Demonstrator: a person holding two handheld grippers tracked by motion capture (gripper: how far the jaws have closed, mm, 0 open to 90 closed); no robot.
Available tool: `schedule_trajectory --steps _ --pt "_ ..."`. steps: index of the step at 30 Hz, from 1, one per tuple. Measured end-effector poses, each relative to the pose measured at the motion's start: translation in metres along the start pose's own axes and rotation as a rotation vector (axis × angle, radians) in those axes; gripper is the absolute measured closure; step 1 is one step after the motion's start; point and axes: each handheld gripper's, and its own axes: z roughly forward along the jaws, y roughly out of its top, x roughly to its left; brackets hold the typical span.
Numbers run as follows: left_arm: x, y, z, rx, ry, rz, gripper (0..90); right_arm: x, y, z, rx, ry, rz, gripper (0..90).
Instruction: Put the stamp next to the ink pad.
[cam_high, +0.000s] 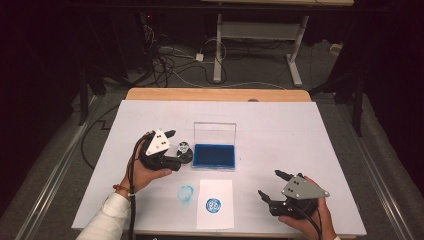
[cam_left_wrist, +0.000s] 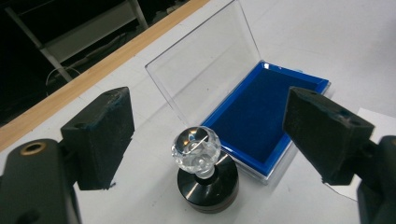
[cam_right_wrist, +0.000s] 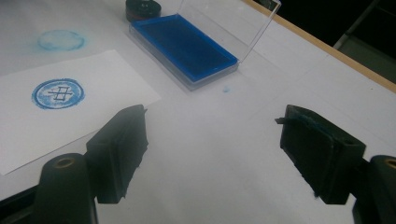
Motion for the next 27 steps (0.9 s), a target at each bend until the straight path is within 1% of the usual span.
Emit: schedule_trajectory --steps 2,4,6,7,10,12,14,15,18,19,20,21,22,27 --pt "-0.003 0.002 -0.003 0.006 -0.005 0.012 16.5 0.000 0.000 0.000 0.000 -0.003 0.000 23.1" --pt "-0.006 0.003 -0.007 -0.001 -0.011 0.020 16.5 0.001 0.000 0.000 -0.001 -0.001 0.000 23.0" --pt "-0.009 0.003 -0.009 -0.003 -0.009 0.034 16.5 0.000 0.000 -0.001 -0.003 -0.002 -0.003 22.8" --pt "-0.010 0.004 -0.011 -0.012 -0.001 0.045 16.5 0.000 0.000 -0.001 -0.004 -0.004 -0.002 22.9" --pt "-0.013 0.004 -0.014 -0.015 -0.006 0.051 16.5 -0.001 0.000 -0.002 -0.006 -0.011 -0.002 22.9" --pt "-0.016 0.004 -0.015 -0.010 -0.019 0.050 16.5 -0.001 0.000 -0.003 -0.010 -0.015 -0.004 22.9" --pt "-0.017 0.003 -0.016 -0.013 -0.011 0.063 16.5 -0.001 0.000 -0.003 -0.010 -0.014 -0.004 23.0" --pt "-0.018 0.003 -0.017 -0.008 -0.015 0.059 16.5 -0.001 0.000 -0.003 -0.011 -0.014 -0.003 23.0" --pt "-0.020 0.004 -0.022 -0.011 0.001 0.082 16.5 -0.002 0.001 -0.005 -0.015 -0.017 -0.004 23.0" --pt "-0.021 0.004 -0.024 -0.012 -0.005 0.075 16.5 -0.002 0.001 -0.005 -0.017 -0.019 -0.002 23.0" --pt "-0.021 0.003 -0.027 -0.026 -0.005 0.072 16.5 -0.002 0.001 -0.006 -0.019 -0.020 -0.002 23.0" --pt "-0.021 0.003 -0.029 -0.031 0.000 0.075 16.5 -0.003 0.001 -0.006 -0.021 -0.023 -0.002 23.0" --pt "-0.023 0.003 -0.030 -0.028 -0.005 0.074 16.5 -0.003 0.000 -0.006 -0.022 -0.023 -0.002 23.0" --pt "-0.030 0.001 -0.037 -0.033 -0.009 0.097 16.5 -0.003 0.001 -0.006 -0.025 -0.032 -0.003 23.0"
